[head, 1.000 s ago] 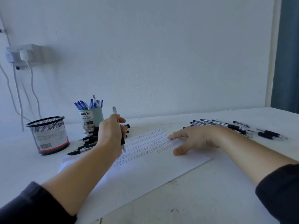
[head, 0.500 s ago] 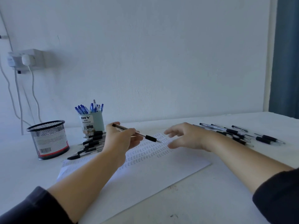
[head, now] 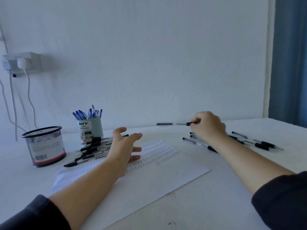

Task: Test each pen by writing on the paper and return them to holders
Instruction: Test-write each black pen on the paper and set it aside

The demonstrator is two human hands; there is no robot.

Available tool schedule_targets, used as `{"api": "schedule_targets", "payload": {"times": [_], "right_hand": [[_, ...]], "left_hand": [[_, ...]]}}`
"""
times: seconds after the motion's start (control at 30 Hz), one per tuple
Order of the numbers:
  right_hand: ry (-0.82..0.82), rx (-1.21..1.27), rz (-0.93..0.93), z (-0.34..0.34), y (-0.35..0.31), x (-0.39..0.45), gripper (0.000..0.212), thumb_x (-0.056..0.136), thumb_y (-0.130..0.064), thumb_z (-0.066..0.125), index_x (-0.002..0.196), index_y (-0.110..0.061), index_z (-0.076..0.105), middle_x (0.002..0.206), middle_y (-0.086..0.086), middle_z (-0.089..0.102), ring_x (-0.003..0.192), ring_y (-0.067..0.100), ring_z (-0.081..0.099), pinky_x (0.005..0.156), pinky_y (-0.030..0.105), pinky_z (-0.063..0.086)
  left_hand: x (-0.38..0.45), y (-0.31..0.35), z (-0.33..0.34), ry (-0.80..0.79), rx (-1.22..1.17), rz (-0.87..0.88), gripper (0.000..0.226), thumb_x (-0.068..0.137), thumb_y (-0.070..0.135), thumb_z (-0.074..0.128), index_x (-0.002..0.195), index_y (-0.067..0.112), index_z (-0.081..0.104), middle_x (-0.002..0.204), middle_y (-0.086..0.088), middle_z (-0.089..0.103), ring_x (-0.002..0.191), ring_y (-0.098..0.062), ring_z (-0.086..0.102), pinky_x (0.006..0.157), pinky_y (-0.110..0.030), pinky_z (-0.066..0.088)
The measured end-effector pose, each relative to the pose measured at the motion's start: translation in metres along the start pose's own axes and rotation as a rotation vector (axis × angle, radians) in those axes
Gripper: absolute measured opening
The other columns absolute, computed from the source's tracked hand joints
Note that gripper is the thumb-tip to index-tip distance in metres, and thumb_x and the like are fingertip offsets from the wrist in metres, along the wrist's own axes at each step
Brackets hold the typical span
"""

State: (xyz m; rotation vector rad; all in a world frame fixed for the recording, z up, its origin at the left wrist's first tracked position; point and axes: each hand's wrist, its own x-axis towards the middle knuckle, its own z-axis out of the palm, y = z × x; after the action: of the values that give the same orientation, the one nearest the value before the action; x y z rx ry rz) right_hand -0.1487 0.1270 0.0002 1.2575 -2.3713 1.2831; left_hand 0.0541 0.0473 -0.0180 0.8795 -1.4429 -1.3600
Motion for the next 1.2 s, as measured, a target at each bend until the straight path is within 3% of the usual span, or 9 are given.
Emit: {"api": "schedule_targets", "payload": {"times": [0.2, 0.47, 0.6, 0.7, 0.8, 0.87, 1.0, 1.1, 1.2], "right_hand": [[0.098, -0.025, 0.39, -0.025, 0.036, 0.01, 0.007, 0.072, -0.006, 0.048, 0.069, -0.012, 0.046, 0.08, 0.01, 0.053, 0.085, 0.032, 0.047, 0.085, 0.039, 0.028], [-0.011, -0.33, 0.486, -0.024, 0.039, 0.003, 0.007, 0.075, -0.015, 0.05, 0.081, -0.012, 0.048, 0.088, 0.009, 0.044, 0.109, 0.032, 0.038, 0.095, 0.041, 0.026], [-0.024, -0.485, 0.373, -0.017, 0.032, 0.004, 0.022, 0.08, -0.022, 0.051, 0.099, -0.012, 0.053, 0.108, 0.01, 0.042, 0.114, 0.033, 0.033, 0.094, 0.04, 0.027], [-0.088, -0.377, 0.107, -0.004, 0.02, 0.002, 0.03, 0.086, -0.029, 0.052, 0.115, -0.019, 0.056, 0.126, 0.008, 0.047, 0.123, 0.031, 0.033, 0.099, 0.039, 0.028], [-0.322, -0.094, -0.146, 0.012, 0.003, -0.009, 0.034, 0.087, -0.03, 0.057, 0.12, -0.026, 0.057, 0.136, 0.003, 0.047, 0.127, 0.023, 0.038, 0.104, 0.035, 0.033], [-0.517, -0.014, -0.235, 0.022, -0.006, -0.019, 0.039, 0.086, -0.029, 0.061, 0.125, -0.028, 0.056, 0.142, 0.002, 0.042, 0.13, 0.019, 0.04, 0.105, 0.029, 0.034], [-0.755, -0.109, -0.292, 0.037, -0.014, -0.029, 0.046, 0.089, -0.037, 0.056, 0.135, -0.035, 0.048, 0.149, 0.003, 0.033, 0.138, 0.017, 0.032, 0.11, 0.03, 0.028], [-0.803, -0.121, -0.29, 0.035, -0.015, -0.03, 0.047, 0.093, -0.035, 0.053, 0.139, -0.032, 0.044, 0.147, 0.0, 0.037, 0.135, 0.015, 0.035, 0.105, 0.024, 0.028], [-0.827, -0.094, -0.284, 0.034, -0.015, -0.029, 0.047, 0.093, -0.034, 0.054, 0.139, -0.031, 0.043, 0.147, -0.004, 0.04, 0.133, 0.013, 0.038, 0.105, 0.023, 0.029]], "left_hand": [[0.003, -0.003, -0.001, -0.018, 0.094, -0.007, 0.036, 0.091, 0.016, 0.061, 0.123, 0.018, 0.046, 0.112, -0.004, 0.051, 0.084, -0.022, 0.058, 0.057, -0.031, 0.049], [0.004, -0.003, -0.001, -0.026, 0.13, -0.011, 0.032, 0.09, 0.013, 0.061, 0.119, 0.018, 0.049, 0.112, -0.007, 0.055, 0.083, -0.023, 0.058, 0.056, -0.03, 0.049], [0.008, 0.001, -0.005, -0.01, 0.2, 0.052, 0.025, 0.09, 0.011, 0.06, 0.114, 0.015, 0.051, 0.097, -0.006, 0.057, 0.077, -0.02, 0.057, 0.059, -0.029, 0.051], [0.019, 0.009, -0.018, 0.087, 0.332, 0.157, 0.019, 0.09, 0.006, 0.058, 0.108, 0.012, 0.054, 0.09, -0.006, 0.058, 0.073, -0.017, 0.054, 0.061, -0.029, 0.05], [0.035, 0.016, -0.041, 0.178, 0.613, 0.287, 0.016, 0.088, 0.0, 0.056, 0.099, 0.011, 0.057, 0.08, -0.004, 0.059, 0.061, -0.016, 0.051, 0.055, -0.027, 0.046], [0.046, 0.014, -0.061, 0.182, 0.805, 0.271, 0.016, 0.087, -0.004, 0.055, 0.092, 0.01, 0.061, 0.084, -0.008, 0.062, 0.066, -0.018, 0.054, 0.056, -0.024, 0.041], [0.056, 0.009, -0.09, 0.17, 1.047, 0.151, 0.027, 0.082, -0.004, 0.057, 0.07, 0.02, 0.064, 0.092, -0.01, 0.065, 0.089, -0.027, 0.057, 0.074, -0.031, 0.045], [0.058, 0.008, -0.095, 0.068, 1.158, 0.144, 0.026, 0.082, -0.004, 0.055, 0.076, 0.019, 0.066, 0.087, -0.003, 0.063, 0.089, -0.023, 0.057, 0.078, -0.03, 0.047], [0.056, 0.006, -0.093, -0.031, 1.253, 0.151, 0.025, 0.082, -0.003, 0.054, 0.083, 0.017, 0.069, 0.083, 0.003, 0.06, 0.085, -0.016, 0.056, 0.071, -0.023, 0.045]]}}
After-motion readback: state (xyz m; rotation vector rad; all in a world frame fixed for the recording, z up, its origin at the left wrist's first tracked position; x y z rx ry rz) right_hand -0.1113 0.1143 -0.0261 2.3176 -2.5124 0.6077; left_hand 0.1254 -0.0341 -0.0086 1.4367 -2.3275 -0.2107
